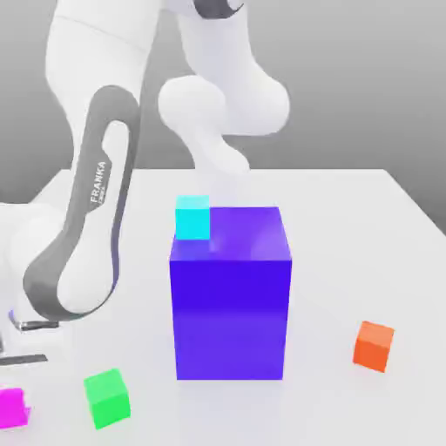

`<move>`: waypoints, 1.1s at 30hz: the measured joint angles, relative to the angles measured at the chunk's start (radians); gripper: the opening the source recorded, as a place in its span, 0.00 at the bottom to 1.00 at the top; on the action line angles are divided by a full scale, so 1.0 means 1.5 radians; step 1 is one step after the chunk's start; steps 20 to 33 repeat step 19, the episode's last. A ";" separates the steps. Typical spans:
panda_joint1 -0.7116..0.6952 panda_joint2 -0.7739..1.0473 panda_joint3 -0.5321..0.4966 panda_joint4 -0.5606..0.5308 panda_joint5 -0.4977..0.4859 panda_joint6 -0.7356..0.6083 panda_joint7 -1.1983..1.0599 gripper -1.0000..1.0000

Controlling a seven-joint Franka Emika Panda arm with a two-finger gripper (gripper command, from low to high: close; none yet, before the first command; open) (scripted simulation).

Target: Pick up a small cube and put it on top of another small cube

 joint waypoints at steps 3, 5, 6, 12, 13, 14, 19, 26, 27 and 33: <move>0.032 -0.067 -0.005 -0.047 -0.057 -0.011 -0.039 0.00; 0.050 -0.110 0.000 -0.083 -0.095 -0.013 -0.077 0.00; 0.059 -0.132 0.004 -0.101 -0.114 -0.013 -0.098 0.00; 0.084 -0.191 0.041 -0.180 -0.159 0.021 -0.216 0.00; 0.081 -0.173 0.050 -0.180 -0.144 0.039 -0.231 0.00; 0.072 -0.152 0.062 -0.179 -0.128 0.059 -0.244 0.00; 0.056 -0.114 0.084 -0.177 -0.098 0.091 -0.267 1.00; 0.056 -0.114 0.084 -0.177 -0.098 0.091 -0.267 1.00; 0.056 -0.114 0.084 -0.177 -0.098 0.091 -0.267 1.00; 0.056 -0.114 0.084 -0.177 -0.098 0.091 -0.267 1.00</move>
